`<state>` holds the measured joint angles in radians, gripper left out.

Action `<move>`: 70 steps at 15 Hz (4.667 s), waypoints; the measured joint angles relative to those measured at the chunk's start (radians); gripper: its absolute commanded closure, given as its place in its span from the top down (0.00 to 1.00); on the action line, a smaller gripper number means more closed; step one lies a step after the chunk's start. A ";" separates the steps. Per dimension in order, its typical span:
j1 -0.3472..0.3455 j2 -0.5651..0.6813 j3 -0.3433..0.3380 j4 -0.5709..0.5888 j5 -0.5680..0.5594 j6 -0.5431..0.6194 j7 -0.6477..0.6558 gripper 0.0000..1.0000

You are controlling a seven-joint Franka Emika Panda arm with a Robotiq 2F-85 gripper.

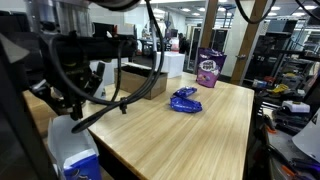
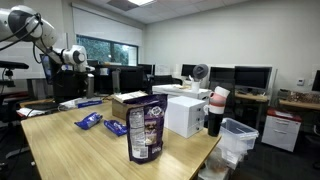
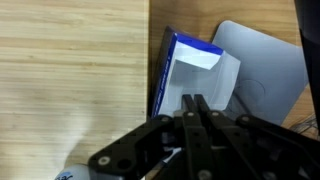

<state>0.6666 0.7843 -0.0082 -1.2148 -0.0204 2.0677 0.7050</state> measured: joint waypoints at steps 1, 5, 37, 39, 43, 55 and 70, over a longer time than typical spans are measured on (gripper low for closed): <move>0.001 0.003 -0.007 0.000 0.000 0.000 0.002 0.42; 0.013 0.019 -0.043 0.000 -0.007 0.001 0.044 0.63; 0.083 0.179 -0.139 0.084 -0.009 -0.019 0.149 1.00; 0.085 0.186 -0.139 0.092 -0.009 -0.026 0.149 1.00; 0.086 0.193 -0.139 0.103 -0.009 -0.033 0.149 0.75; 0.087 0.208 -0.142 0.137 -0.009 -0.067 0.149 0.09; 0.094 0.213 -0.142 0.159 -0.007 -0.113 0.149 0.07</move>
<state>0.7610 0.9977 -0.1497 -1.0559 -0.0279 1.9548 0.8537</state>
